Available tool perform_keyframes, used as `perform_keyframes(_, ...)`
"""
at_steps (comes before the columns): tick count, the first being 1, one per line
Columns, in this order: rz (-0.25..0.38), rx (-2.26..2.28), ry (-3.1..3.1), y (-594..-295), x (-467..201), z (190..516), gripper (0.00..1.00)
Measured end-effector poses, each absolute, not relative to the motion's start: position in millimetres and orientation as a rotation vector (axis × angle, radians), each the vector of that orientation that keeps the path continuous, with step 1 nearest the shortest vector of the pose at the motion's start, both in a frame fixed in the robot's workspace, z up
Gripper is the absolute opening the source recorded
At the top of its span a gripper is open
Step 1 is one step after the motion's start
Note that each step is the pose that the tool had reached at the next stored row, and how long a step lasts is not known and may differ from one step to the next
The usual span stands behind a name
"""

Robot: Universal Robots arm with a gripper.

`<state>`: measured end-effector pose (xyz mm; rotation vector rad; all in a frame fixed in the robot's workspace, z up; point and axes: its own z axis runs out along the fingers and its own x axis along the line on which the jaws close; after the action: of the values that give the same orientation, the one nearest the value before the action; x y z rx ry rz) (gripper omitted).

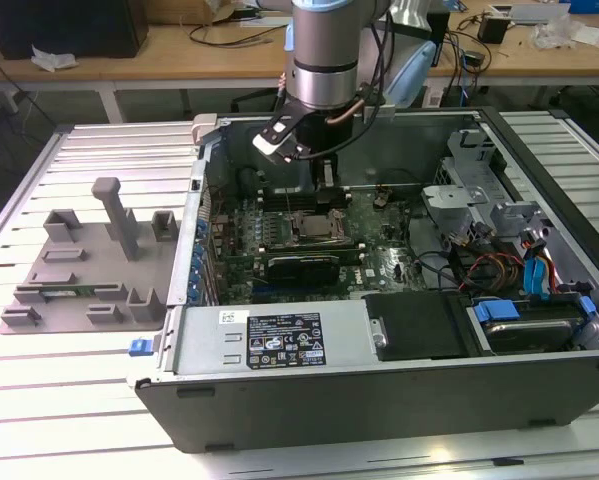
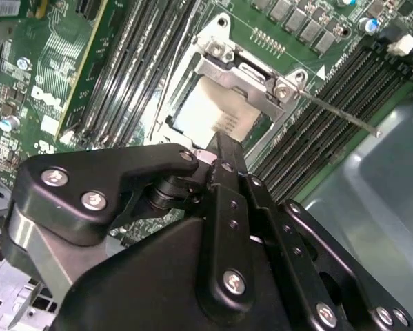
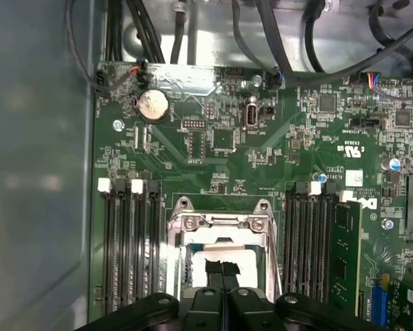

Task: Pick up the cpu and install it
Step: 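Close the cpu cover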

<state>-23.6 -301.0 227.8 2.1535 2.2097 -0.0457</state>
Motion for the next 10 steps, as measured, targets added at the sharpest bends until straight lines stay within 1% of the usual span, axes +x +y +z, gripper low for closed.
perform_keyframes(10, -0.044, 2.11, 2.251, -305.0, -25.5, 226.1, 0.11)
